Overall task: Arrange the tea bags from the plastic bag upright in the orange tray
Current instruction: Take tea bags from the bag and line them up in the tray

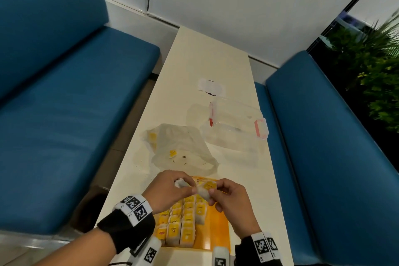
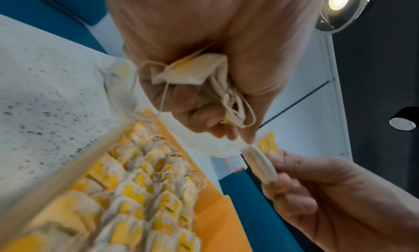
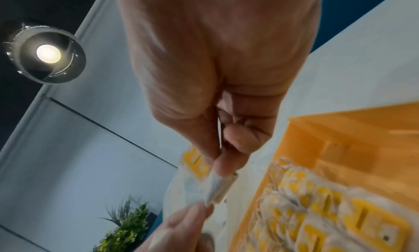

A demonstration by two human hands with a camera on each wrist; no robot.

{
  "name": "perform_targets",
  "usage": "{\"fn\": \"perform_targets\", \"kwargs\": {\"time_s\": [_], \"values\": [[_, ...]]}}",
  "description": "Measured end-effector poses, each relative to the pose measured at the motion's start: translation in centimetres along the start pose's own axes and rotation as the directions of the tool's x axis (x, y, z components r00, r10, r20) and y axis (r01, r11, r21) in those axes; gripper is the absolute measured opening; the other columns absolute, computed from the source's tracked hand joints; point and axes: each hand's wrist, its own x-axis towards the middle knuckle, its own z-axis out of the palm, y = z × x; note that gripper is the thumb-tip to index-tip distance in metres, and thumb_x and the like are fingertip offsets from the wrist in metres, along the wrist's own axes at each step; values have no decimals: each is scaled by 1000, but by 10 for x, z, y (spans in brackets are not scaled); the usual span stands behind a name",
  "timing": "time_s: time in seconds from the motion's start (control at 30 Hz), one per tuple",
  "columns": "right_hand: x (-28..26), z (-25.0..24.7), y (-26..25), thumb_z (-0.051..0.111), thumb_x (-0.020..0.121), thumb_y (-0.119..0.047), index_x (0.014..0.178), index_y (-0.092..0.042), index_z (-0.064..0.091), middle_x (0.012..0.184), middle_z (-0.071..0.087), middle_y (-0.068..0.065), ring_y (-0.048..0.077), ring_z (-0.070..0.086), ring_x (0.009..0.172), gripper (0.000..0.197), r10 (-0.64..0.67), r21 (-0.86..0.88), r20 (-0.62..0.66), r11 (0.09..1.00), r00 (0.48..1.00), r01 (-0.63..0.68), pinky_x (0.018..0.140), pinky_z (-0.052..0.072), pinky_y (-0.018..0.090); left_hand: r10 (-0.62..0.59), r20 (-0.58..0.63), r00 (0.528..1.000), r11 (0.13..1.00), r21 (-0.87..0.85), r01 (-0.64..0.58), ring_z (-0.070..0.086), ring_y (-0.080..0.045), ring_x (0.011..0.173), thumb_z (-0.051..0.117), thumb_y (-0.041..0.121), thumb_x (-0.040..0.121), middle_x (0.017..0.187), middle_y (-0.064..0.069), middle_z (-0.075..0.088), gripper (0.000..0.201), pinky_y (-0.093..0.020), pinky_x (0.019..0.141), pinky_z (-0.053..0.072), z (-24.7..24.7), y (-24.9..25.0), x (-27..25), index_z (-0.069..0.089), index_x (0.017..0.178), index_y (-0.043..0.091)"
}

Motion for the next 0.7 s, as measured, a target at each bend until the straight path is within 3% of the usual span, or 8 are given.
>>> {"fn": "perform_targets", "kwargs": {"time_s": [0.17,0.3,0.37,0.47,0.53,0.63,0.7], "values": [[-4,-16,29,63,89,0,91,5,63,63,68,15,14,53,44,5,164,-194,44,969,986,-152,46,40,25,-121,-149,981,988,80,134,63,1,97,81,32,81,94,18,72,8,-13,78,43,-19,-25,-8,75,86,33],[2,-11,51,60,85,2,76,-9,59,61,66,13,13,56,43,14,294,-394,87,888,952,-238,46,43,26,-205,-210,956,965,122,233,64,-7,96,78,35,82,97,14,70,15,-23,78,47,-28,-45,-16,68,93,34],[10,0,63,61,81,1,79,-13,59,70,67,9,16,67,55,15,357,-492,59,823,932,-284,48,50,27,-243,-214,946,953,132,274,64,-12,98,79,37,82,102,10,68,25,-26,80,49,-27,-52,-20,63,101,35],[19,17,78,64,78,-3,82,-19,56,100,65,6,21,71,92,19,379,-609,31,741,925,-283,74,58,31,-279,-198,940,943,128,307,63,-18,105,78,40,82,110,3,66,41,-30,88,51,-23,-55,-25,57,117,37],[24,23,87,57,82,-2,78,-19,51,105,64,9,23,68,101,18,361,-635,6,722,932,-275,84,56,31,-281,-199,939,946,105,306,62,-18,107,79,39,82,113,3,66,45,-31,92,51,-22,-54,-25,58,122,36],[23,32,88,52,80,-4,81,-13,56,98,67,12,23,67,89,9,336,-622,-53,725,940,-294,73,55,30,-258,-184,948,954,108,281,60,-12,104,77,33,85,111,8,65,42,-26,92,48,-22,-51,-25,60,123,35],[21,36,87,54,84,-8,83,-12,58,99,67,11,20,61,85,5,305,-633,-74,721,949,-281,68,47,25,-240,-173,955,959,110,261,58,-8,99,75,30,87,101,18,62,29,-23,88,45,-21,-48,-26,61,109,43]]}}
